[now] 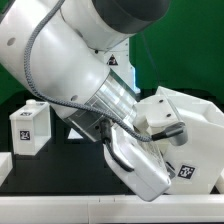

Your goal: Assemble drawer

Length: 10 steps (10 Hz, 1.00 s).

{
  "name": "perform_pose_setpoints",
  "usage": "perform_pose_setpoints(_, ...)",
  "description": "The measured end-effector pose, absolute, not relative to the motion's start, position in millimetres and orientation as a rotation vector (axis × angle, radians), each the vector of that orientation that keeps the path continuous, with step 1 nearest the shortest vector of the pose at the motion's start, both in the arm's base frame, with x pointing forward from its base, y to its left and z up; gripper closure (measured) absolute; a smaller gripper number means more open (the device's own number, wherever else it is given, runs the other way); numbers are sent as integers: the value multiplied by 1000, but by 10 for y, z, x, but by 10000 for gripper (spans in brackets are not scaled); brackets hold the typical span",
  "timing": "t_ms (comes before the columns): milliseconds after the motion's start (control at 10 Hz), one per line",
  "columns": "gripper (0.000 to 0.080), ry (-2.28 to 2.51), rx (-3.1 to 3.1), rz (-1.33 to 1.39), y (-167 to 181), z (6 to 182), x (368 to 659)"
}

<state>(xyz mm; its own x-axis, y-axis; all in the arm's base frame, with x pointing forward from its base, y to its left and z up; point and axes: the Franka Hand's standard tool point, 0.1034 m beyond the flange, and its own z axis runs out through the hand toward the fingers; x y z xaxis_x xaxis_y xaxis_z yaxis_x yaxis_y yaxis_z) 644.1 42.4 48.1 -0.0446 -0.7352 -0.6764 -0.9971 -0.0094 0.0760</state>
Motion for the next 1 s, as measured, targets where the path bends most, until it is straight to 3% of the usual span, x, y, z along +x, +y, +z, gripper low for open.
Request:
perform_pose_setpoints(200,541,1830,-1791,779,415,476,6438)
perform_pose_setpoints(300,541,1830,-1791,779,414,476,6438)
perform_pose_setpoints(400,357,1830,-1791,779,413,476,6438)
perform_pose_setpoints(500,230,1830,-1791,779,412,476,6438)
perform_pose_setpoints(600,230,1830,-1791,779,412,476,6438)
perform_pose_setpoints(700,164,1830,-1791,779,411,476,6438)
perform_pose_setpoints(1000,150,1831,-1774,753,211,589,6542)
